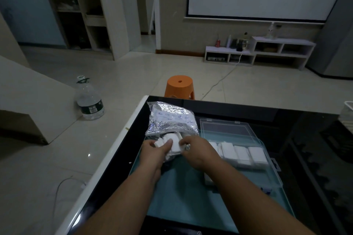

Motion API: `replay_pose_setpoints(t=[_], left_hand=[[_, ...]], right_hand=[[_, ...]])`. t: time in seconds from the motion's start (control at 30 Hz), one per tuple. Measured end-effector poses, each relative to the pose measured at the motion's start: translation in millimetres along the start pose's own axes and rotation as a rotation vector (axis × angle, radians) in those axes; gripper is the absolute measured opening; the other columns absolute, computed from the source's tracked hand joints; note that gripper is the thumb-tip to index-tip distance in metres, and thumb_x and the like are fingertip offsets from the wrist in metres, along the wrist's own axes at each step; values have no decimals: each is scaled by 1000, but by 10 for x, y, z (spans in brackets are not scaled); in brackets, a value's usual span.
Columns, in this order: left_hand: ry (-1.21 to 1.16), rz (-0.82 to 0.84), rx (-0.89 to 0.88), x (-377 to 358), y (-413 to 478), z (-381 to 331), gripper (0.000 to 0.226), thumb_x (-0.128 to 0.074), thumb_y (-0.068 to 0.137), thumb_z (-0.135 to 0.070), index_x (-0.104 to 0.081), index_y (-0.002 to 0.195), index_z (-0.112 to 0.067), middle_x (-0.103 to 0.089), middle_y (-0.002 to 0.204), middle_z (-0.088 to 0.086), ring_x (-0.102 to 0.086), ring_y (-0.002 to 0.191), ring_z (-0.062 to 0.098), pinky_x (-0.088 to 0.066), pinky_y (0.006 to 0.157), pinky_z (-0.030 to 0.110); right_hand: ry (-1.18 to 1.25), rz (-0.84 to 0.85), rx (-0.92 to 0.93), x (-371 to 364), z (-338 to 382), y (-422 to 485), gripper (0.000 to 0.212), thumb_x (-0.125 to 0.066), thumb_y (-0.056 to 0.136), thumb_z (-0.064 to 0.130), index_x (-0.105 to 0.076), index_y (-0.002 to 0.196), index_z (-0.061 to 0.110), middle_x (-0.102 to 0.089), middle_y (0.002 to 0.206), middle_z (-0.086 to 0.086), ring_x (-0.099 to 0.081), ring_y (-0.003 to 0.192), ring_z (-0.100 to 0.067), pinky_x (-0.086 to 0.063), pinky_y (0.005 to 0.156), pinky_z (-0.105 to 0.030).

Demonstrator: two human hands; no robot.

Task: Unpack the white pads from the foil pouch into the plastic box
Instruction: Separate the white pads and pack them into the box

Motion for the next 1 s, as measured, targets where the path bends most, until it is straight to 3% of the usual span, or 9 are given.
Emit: replay_pose_setpoints(t=[0.07,0.2,0.3,0.4,0.53,0.67,0.77,0.87,1.0], left_hand=[[-20,-9,-23,-1,1,-29,32,-74,83,-12,-47,101,-14,-62,89,9,-63,76,29,-54,66,43],[-17,-25,-4,-4,3,-16,20,-67,90,-18,-50,100,-13,-63,99,18,-63,86,32,-54,81,53],[-38,-34,6,5,-5,-24,11,-57,96,-16,-53,102,-7,-63,100,22,-61,83,30,-53,79,45],[-41,-55,16,24,8,-39,14,-50,95,-4,-54,109,-2,-63,100,23,-61,77,29,-52,69,36],[-27,-45,61,4,-18,-20,40,-49,81,16,-46,109,-13,-58,95,20,-58,73,28,-52,65,37],[3,-26,36,-2,-50,-51,41,-56,80,16,-48,110,-11,-60,99,21,-59,71,27,-51,55,31],[78,-50,-37,43,-28,-109,33,-69,82,2,-54,110,-6,-63,105,19,-63,82,30,-56,71,39],[140,-119,-84,136,-31,-175,20,-70,84,-8,-58,100,-9,-66,103,17,-64,86,30,-56,80,41],[328,-202,-183,211,-103,-359,12,-64,85,-10,-56,92,-14,-62,92,7,-57,77,23,-43,62,27]], right_hand=[[11,-3,-1,6,9,0,32,-62,93,27,-63,124,24,-60,131,-7,-59,112,-23,-46,92,-30],[-7,-59,-18,9,24,10,43,-65,85,51,-69,116,21,-54,133,-9,-60,109,-24,-48,94,-34],[-44,-60,-20,-7,50,-13,51,-62,85,57,-68,116,17,-52,131,-11,-59,109,-26,-48,93,-35],[-39,-40,-17,-33,63,-37,53,-63,85,56,-68,113,12,-64,114,-10,-63,98,-26,-51,84,-34],[-51,-47,-33,-91,57,-22,51,-59,83,63,-66,89,12,-68,89,-9,-62,81,-26,-44,65,-33],[-40,-48,-46,-106,67,-40,39,-58,87,48,-63,103,14,-68,102,-10,-61,89,-26,-42,69,-30],[-22,-89,-62,-49,52,-56,29,-55,85,32,-59,109,17,-66,110,-9,-61,98,-28,-43,73,-30],[-12,-114,-73,8,37,-65,31,-55,83,28,-60,112,18,-66,109,-7,-61,94,-27,-48,77,-32],[-10,-154,-111,140,-32,-82,35,-57,79,30,-63,112,18,-67,109,-6,-62,95,-26,-48,76,-31]])
Point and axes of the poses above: each hand's wrist, its own y-axis towards the middle knuckle, its own x-axis out of the back of the hand, z = x × y, the point moved 9 cm from there along y, towards the middle knuckle
